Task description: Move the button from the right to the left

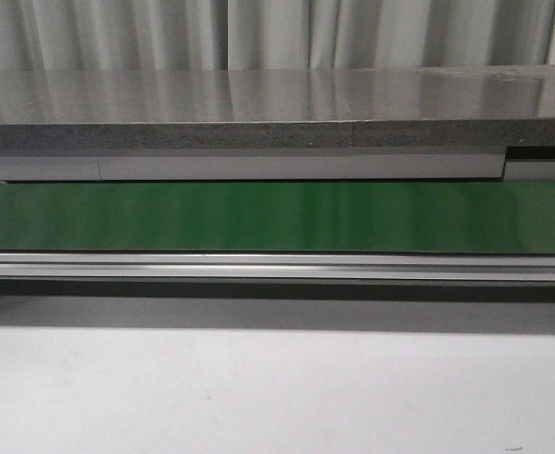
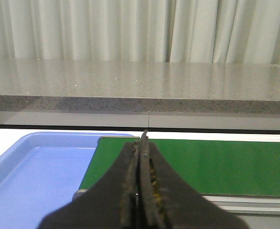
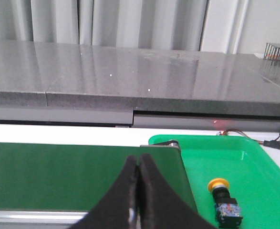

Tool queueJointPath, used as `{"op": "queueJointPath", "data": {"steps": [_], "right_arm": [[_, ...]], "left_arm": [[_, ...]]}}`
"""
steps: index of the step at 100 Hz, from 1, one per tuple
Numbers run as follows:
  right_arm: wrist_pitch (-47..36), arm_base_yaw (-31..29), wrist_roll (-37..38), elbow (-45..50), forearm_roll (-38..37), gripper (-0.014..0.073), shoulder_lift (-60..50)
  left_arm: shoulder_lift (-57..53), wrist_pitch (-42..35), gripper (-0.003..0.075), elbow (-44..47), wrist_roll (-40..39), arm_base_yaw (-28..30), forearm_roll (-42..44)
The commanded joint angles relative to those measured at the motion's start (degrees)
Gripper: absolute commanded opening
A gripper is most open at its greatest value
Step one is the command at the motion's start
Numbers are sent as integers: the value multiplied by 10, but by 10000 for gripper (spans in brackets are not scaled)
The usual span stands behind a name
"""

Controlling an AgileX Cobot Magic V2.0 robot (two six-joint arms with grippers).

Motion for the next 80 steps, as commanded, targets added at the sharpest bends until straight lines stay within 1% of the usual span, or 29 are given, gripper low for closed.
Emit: {"op": "queueJointPath", "data": {"steps": [1, 25, 35, 50, 66, 80], "right_arm": [[-7, 1, -2, -74, -5, -66, 40], [0, 1, -2, -181, -5, -66, 162], [18, 1, -2, -226, -5, -66, 214], [82, 1, -1, -294, -5, -66, 293], [146, 0, 6, -344, -5, -66, 362], [191, -16, 6, -380, -5, -66, 419]], "left_arm": [[-18, -49, -20, 26, -5, 2, -5], [-18, -49, -20, 26, -5, 2, -5], [-18, -49, -20, 26, -5, 2, -5], [-18, -49, -20, 26, -5, 2, -5], [-18, -49, -20, 26, -5, 2, -5], [-18, -49, -20, 26, -5, 2, -5]]}}
